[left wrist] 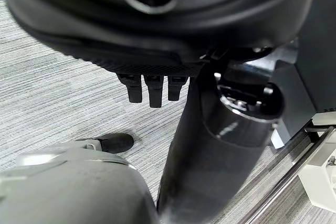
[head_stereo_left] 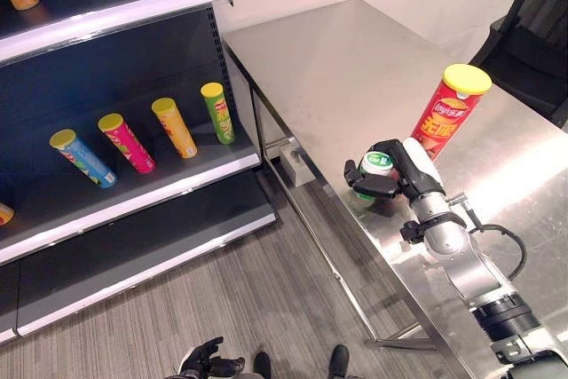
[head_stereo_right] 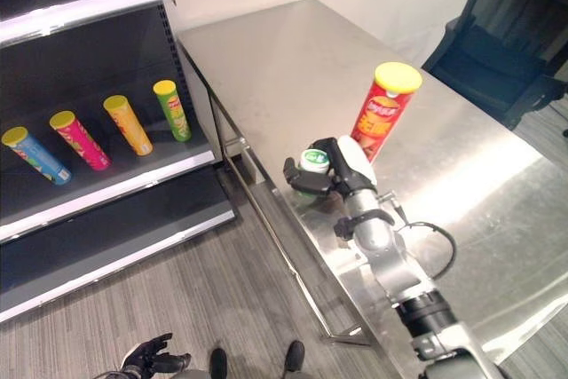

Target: Put the goods on the table back onto the shelves and tidy them up.

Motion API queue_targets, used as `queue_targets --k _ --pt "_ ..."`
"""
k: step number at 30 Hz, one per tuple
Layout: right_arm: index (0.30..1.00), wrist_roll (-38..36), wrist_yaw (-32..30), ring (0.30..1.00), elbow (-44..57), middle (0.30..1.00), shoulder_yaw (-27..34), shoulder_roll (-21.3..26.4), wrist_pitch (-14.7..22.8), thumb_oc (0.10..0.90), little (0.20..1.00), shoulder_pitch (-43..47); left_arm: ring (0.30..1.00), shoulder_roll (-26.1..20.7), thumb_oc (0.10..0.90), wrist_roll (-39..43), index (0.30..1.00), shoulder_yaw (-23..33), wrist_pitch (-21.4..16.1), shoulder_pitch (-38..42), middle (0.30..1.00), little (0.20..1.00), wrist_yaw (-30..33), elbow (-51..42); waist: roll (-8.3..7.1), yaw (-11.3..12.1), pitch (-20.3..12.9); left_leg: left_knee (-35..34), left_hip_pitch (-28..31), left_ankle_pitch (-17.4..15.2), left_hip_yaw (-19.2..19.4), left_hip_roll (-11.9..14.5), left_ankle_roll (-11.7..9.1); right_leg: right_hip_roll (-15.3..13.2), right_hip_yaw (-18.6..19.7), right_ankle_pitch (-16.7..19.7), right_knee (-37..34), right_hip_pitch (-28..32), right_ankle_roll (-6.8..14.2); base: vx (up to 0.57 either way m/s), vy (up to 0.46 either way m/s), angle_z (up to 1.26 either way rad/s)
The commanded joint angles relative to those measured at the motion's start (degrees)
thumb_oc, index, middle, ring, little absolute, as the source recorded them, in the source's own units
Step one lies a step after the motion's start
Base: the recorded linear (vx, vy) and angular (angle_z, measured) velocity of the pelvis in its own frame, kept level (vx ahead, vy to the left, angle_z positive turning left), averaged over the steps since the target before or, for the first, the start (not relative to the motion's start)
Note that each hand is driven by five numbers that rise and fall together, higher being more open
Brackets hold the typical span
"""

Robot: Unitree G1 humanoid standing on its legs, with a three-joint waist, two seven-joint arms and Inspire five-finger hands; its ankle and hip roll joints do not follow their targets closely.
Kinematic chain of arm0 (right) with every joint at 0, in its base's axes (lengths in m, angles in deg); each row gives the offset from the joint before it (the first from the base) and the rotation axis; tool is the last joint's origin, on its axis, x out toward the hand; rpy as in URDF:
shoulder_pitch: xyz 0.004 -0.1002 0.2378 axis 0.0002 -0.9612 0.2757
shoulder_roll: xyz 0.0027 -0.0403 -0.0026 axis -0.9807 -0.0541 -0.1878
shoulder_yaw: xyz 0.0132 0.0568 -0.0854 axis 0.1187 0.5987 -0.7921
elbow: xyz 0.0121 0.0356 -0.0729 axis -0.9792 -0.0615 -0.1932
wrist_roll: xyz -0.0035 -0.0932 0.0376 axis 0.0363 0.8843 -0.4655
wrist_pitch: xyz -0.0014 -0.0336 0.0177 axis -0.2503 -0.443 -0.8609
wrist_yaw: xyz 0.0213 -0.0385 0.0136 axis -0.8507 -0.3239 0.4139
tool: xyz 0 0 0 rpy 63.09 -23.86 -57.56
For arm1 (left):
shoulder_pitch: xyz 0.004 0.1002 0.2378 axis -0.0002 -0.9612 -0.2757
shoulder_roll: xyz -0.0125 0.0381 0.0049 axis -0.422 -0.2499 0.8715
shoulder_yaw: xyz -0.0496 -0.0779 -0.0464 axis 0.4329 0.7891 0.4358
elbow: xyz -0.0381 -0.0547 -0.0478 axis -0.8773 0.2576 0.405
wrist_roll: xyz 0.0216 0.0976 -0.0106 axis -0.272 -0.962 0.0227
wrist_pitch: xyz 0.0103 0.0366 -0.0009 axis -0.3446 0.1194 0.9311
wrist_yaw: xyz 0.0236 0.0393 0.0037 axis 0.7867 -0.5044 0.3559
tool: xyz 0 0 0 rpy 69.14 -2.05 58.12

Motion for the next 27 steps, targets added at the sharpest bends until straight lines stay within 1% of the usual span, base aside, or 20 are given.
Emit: queue_targets --k 1,4,5,7,8,9,10,11,14,15,17,18,19,20,21,23,25,26,27 --pt "0.3 -3.76 -1.43 0.3 7.85 0.3 4.44 2.22 6.68 0.4 0.3 7.28 0.9 -3.96 0.8 0.1 0.9 -2.22 -0.13 -0.79 0.9 0.9 0.61 1.8 -3.08 0.88 -2.62 0.2 -1.89 -3.0 -0.98 0.04 -1.21 -3.12 2.0 -6.87 0.38 6.14 4.15 -0.01 -0.051 0.01" --pt "0.3 -5.71 -1.35 0.3 9.84 0.3 4.06 2.97 8.01 0.4 0.3 10.28 0.9 -3.97 0.8 1.03 0.9 -1.73 -0.21 -0.91 0.9 0.9 0.55 2.1 -3.38 1.34 -3.22 0.2 -1.53 -2.81 -1.2 0.43 -1.5 -2.74 1.79 -7.26 0.38 6.7 3.89 -0.01 -0.076 0.05" --pt "0.3 -6.7 -1.47 0.3 10.96 0.3 3.5 3.38 8.78 0.4 0.3 12.8 0.9 -3.97 0.8 1.85 0.9 -1.43 -0.26 -0.85 0.9 0.9 0.71 2.37 -3.62 1.83 -3.58 0.2 -1.57 -2.45 -1.67 0.73 -1.75 -2.28 1.6 -7.62 0.38 6.93 3.5 -0.04 -0.118 0.08" --pt "0.3 -7.85 -1.44 0.3 11.96 0.3 2.73 3.89 9.39 0.4 0.3 15.71 0.9 -4.04 0.8 2.74 0.9 -1.44 -0.34 -0.73 0.9 0.9 0.92 2.22 -3.94 2.48 -3.81 0.2 -1.97 -1.84 -2.38 1.04 -2.09 -1.76 1.22 -7.92 0.38 7.0 3.13 -0.04 -0.101 0.11" --pt "0.3 -7.85 -1.44 0.3 11.94 0.3 2.71 3.89 9.39 0.4 0.3 15.73 0.9 -4.03 0.8 2.74 0.9 -1.42 -0.34 -0.72 0.9 0.9 0.92 2.22 -3.94 2.45 -3.8 0.2 -1.98 -1.83 -2.4 1.04 -2.09 -1.76 1.19 -7.92 0.38 7.0 3.13 -0.05 -0.113 0.21" --pt "0.3 -8.57 -1.62 0.3 12.16 0.3 1.93 4.29 9.64 0.4 0.3 18.25 0.9 -4.09 0.8 3.52 0.9 -1.63 -0.39 -0.81 0.9 0.9 0.94 1.83 -4.23 3.35 -3.96 0.2 -2.61 -1.15 -3.18 1.41 -2.46 -1.23 0.87 -8.18 0.38 6.93 2.78 -0.03 -0.078 0.22" --pt "0.3 -8.6 -1.65 0.3 12.01 0.3 1.78 4.3 9.7 0.4 0.3 18.47 0.9 -4.04 0.8 3.53 0.9 -1.56 -0.38 -0.77 0.9 0.9 0.95 1.83 -4.19 3.18 -3.95 0.2 -2.69 -1.12 -3.29 1.42 -2.49 -1.21 0.77 -8.19 0.38 6.9 2.75 -0.07 -0.153 0.19" --pt "0.3 -9.16 -2.08 0.3 11.55 0.3 0.73 4.99 9.91 0.4 0.3 21.51 0.9 -4.31 0.8 4.38 0.9 -1.74 -0.46 -0.97 0.9 0.9 1.04 1.44 -4.42 4.13 -3.98 0.2 -3.29 -0.41 -4.19 1.84 -2.87 -0.5 0.53 -8.58 0.38 6.75 2.4 -0.06 -0.118 0.19" --pt "0.3 -9.73 -2.8 0.3 9.48 0.3 -1.56 7.43 10.26 0.4 0.3 27.08 0.9 -5.28 0.8 6.1 0.9 -1.68 -0.87 -1.0 0.9 0.9 1.45 0.35 -4.84 5.63 -2.85 0.3 -5.0 1.38 -6.24 2.16 -3.44 0.25 -0.3 -9.11 0.38 6.53 1.8 -0.12 -0.124 0.39" --pt "0.3 -9.78 -3.72 0.3 7.74 0.3 -2.62 10.26 10.67 0.4 0.3 30.82 0.9 -5.73 0.8 6.63 0.9 -1.78 -0.99 -0.29 0.9 0.9 1.55 0.12 -5.16 6.36 -0.89 4.93 -9.34 1.84 -6.92 2.11 -4.29 -0.31 -2.58 -9.4 0.38 6.74 1.56 -0.21 -0.072 0.63" --pt "0.3 -10.09 -4.3 0.3 6.55 0.3 -3.38 12.6 10.38 0.4 0.3 33.01 0.9 -5.83 0.8 7.27 0.9 -1.83 -1.07 -0.21 0.9 0.9 1.59 0.4 -5.14 6.94 -0.33 7.01 -12.44 2.89 -5.62 3.3 -5.09 -1.0 -5.28 -9.3 0.38 6.96 1.63 -0.14 0.007 0.93" --pt "0.3 -10.14 -4.33 0.3 6.38 0.3 -3.62 12.64 10.43 0.4 0.3 33.3 0.9 -5.72 0.8 7.29 0.9 -1.8 -1.07 -0.16 0.9 0.9 1.59 0.41 -5.03 6.73 -0.38 7.14 -12.67 2.88 -5.8 3.3 -5.11 -0.96 -5.44 -9.3 0.38 6.87 1.62 -0.02 0.06 1.06" --pt "0.3 -10.2 -4.52 0.3 5.66 0.3 -4.44 13.39 10.31 0.4 0.3 34.97 0.9 -5.79 0.8 7.07 0.9 -1.91 -1.06 -0.15 0.9 0.9 1.39 1.24 -5.01 7.24 -0.29 6.91 -12.82 3.52 -5.36 4.64 -5.6 -1.24 -6.31 -9.39 0.38 7.32 1.91 0.01 0.072 1.0" --pt "0.3 -10.27 -4.65 0.3 4.91 0.3 -5.1 13.98 10.21 0.4 0.3 35.73 0.9 -5.71 0.8 6.75 0.9 -2.03 -1.08 0.06 0.9 0.9 1.31 1.91 -5.03 7.15 -0.59 6.17 -13.1 4.32 -5.12 5.59 -5.77 -1.61 -7.1 -9.12 0.38 7.25 2.24 0.04 0.187 0.75" --pt "0.3 -10.3 -5.13 0.3 3.8 0.3 -5.58 15.17 10.15 0.4 0.3 36.88 0.9 -6.04 0.8 5.9 0.9 -2.37 -1.21 0.42 0.9 0.9 1.53 3.29 -5.35 7.01 -1.01 4.62 -13.28 5.89 -4.1 8.41 -6.41 -2.63 -8.67 -8.95 0.38 7.5 2.98 0.05 0.202 0.61" --pt "0.3 -10.44 -5.45 0.3 2.71 0.3 -6.01 16.29 10.09 0.4 0.3 37.59 0.9 -6.26 0.8 5.44 0.9 -2.63 -1.33 0.69 0.9 0.9 1.57 3.78 -5.07 6.79 -1.67 2.07 -11.97 6.68 -2.27 10.27 -6.92 -3.26 -9.63 -9.24 0.38 7.81 3.54 0.08 0.209 0.35" --pt "0.3 -10.29 -5.42 0.3 2.46 0.3 -5.75 16.9 9.92 0.4 0.3 37.56 0.9 -6.17 0.8 4.62 0.9 -3.04 -1.18 0.71 0.9 0.9 1.34 4.42 -3.89 6.11 -3.29 0.21 -10.44 5.55 -0.88 10.51 -7.35 -3.98 -10.69 -8.99 0.38 8.05 4.12 0.14 0.31 0.47" --pt "0.3 -9.83 -5.44 0.3 2.98 0.3 -5.11 16.79 9.61 0.4 0.3 37.3 0.9 -6.31 0.8 2.72 0.9 -3.48 -1.16 0.73 0.9 0.9 1.09 5.46 -3.35 5.88 -4.45 0.2 -9.69 4.58 -0.99 9.09 -7.3 -5.76 -11.23 -8.53 0.38 8.47 4.67 0.2 0.416 0.62" --pt "0.3 -9.59 -5.57 0.3 2.88 0.3 -4.88 16.44 9.63 0.4 0.3 37.31 0.9 -6.53 0.8 2.19 0.9 -3.65 -1.17 0.83 0.9 0.9 1.03 5.68 -3.34 6.01 -4.65 0.35 -9.35 4.16 -0.89 8.25 -6.91 -6.88 -11.43 -8.04 0.38 8.79 4.98 0.21 0.428 0.51"
